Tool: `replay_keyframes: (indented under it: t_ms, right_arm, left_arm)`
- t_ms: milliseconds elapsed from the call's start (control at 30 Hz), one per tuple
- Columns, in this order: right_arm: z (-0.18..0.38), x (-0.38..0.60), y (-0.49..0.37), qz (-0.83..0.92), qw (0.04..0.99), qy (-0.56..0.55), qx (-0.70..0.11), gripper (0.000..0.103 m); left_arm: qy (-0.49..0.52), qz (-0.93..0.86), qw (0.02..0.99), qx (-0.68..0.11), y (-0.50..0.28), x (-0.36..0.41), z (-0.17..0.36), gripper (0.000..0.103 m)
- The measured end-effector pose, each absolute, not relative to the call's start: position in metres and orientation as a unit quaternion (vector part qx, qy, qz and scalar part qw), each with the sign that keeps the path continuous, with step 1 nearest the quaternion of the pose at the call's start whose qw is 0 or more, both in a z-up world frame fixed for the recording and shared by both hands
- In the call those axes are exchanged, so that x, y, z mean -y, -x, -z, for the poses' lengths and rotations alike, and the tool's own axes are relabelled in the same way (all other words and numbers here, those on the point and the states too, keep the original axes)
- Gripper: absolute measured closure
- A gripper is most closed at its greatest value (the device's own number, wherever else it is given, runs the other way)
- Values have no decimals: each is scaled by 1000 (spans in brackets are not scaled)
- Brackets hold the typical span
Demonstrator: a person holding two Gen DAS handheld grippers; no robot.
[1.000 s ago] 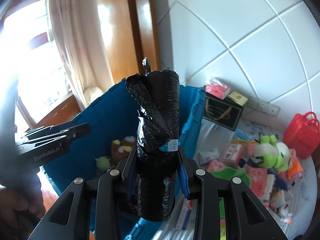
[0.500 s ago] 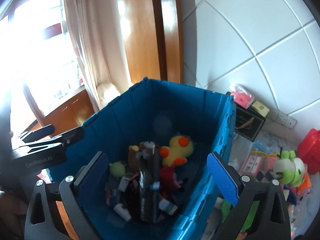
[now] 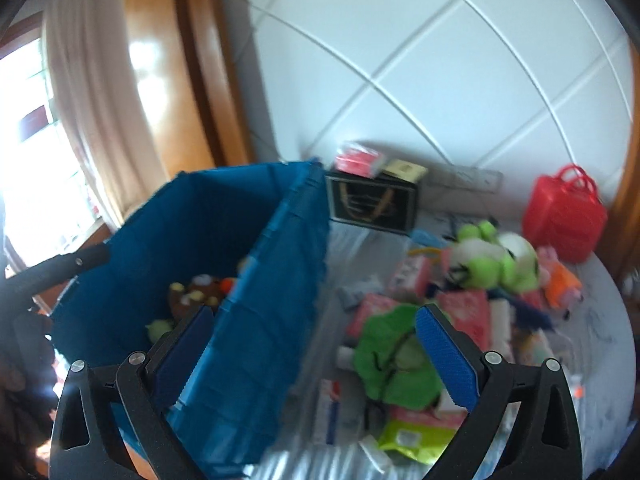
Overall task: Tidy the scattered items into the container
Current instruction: 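Open the left tool over the bin while the right tool releases the black roll, then move both empty tools back to the item pile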
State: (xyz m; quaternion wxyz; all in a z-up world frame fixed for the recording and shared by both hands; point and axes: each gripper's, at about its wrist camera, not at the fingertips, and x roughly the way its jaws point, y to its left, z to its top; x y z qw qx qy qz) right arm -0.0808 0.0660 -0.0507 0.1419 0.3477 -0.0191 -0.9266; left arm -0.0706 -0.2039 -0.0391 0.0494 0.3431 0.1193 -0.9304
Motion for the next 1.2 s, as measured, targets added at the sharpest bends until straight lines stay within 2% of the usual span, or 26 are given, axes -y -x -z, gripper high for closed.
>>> replay_keyframes:
  t_ms: [333, 600, 967, 1200]
  right_arm:
    - [75, -194, 58, 930, 104, -351, 25, 1]
    - [113, -262, 46, 916, 137, -377, 8, 1]
    - [239, -230, 23, 859, 274, -429, -51, 1]
    - [303, -192, 9, 844, 305, -436, -61, 0]
  left_arm:
    - [-369, 926, 16, -70, 64, 69, 50, 0]
    - [-418, 906, 24, -56, 61, -19, 118, 0]
    - [-501, 861, 61, -63, 67, -35, 259, 2]
    - [-522, 850, 49, -51, 83, -26, 316, 2]
